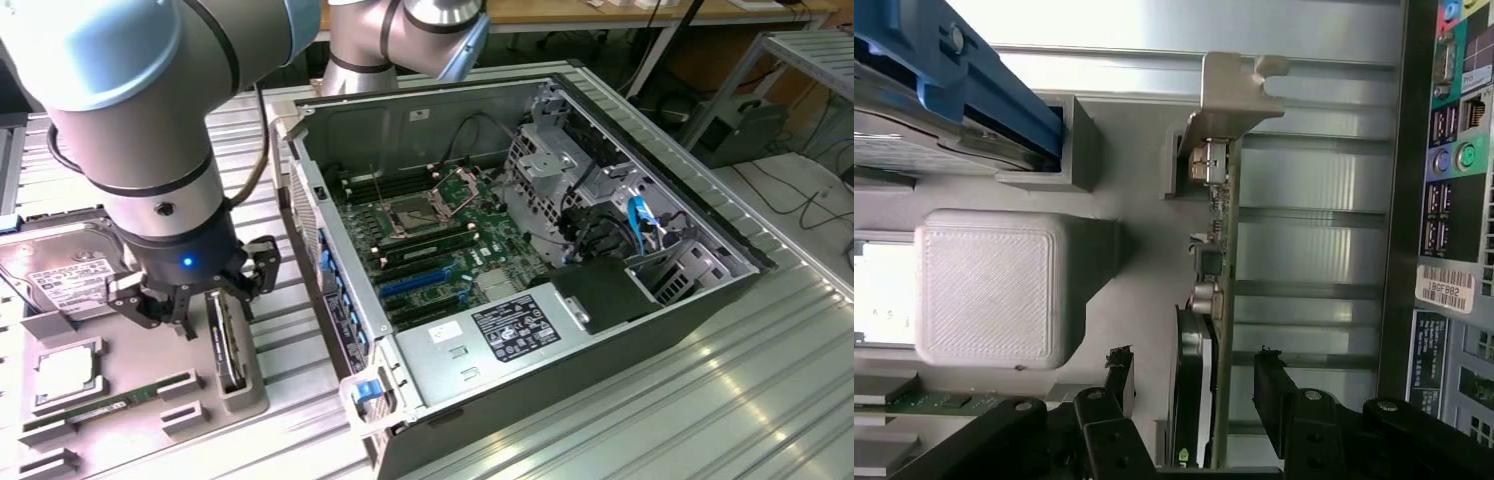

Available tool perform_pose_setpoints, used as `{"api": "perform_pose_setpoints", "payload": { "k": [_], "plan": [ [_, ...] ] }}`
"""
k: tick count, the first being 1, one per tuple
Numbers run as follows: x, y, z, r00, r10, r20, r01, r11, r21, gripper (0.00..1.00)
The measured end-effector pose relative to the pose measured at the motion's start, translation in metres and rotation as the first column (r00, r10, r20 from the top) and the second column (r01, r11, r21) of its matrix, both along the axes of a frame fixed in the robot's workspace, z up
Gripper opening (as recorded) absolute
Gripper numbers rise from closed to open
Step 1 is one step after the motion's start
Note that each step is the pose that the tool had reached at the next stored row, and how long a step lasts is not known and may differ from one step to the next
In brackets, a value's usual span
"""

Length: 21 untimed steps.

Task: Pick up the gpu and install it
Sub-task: 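Pick up the gpu and move the gpu toward the slot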

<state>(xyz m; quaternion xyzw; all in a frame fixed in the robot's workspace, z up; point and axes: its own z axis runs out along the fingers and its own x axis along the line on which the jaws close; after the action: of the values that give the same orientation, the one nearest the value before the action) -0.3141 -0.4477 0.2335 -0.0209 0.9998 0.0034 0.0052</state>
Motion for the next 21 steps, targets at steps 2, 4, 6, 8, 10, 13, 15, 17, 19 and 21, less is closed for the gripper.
{"api": "perform_pose_setpoints", "payload": {
  "k": [2,4,6,8,10,13,15,17,19,21],
  "plan": [
    [0.000,0.0003,-0.0036,1.0000,-0.001,0.0000,0.001,1.0000,0.0000,0.60],
    [0.000,0.0004,-0.0090,1.0000,-0.003,0.0000,0.003,1.0000,-0.0004,0.60],
    [0.000,0.0002,-0.0116,1.0000,-0.008,0.0000,0.008,1.0000,-0.0005,0.60],
    [0.000,0.0002,-0.0138,0.9999,-0.017,0.0000,0.017,0.9999,-0.0006,0.60],
    [0.000,0.0001,-0.0151,0.9995,-0.032,-0.0001,0.032,0.9995,-0.0006,0.60],
    [0.000,-0.0003,-0.0157,0.9989,-0.046,-0.0001,0.046,0.9989,-0.0007,0.60],
    [0.000,-0.0003,-0.0157,0.9989,-0.046,-0.0001,0.046,0.9989,-0.0007,0.60],
    [0.000,-0.0003,-0.0157,0.9989,-0.046,0.0000,0.046,0.9989,-0.0006,0.60],
    [0.000,-0.0003,-0.0157,0.9989,-0.046,0.0000,0.046,0.9989,-0.0007,0.60],
    [0.000,-0.0003,-0.0157,0.9989,-0.046,0.0000,0.046,0.9989,-0.0007,0.60]
  ]
}}
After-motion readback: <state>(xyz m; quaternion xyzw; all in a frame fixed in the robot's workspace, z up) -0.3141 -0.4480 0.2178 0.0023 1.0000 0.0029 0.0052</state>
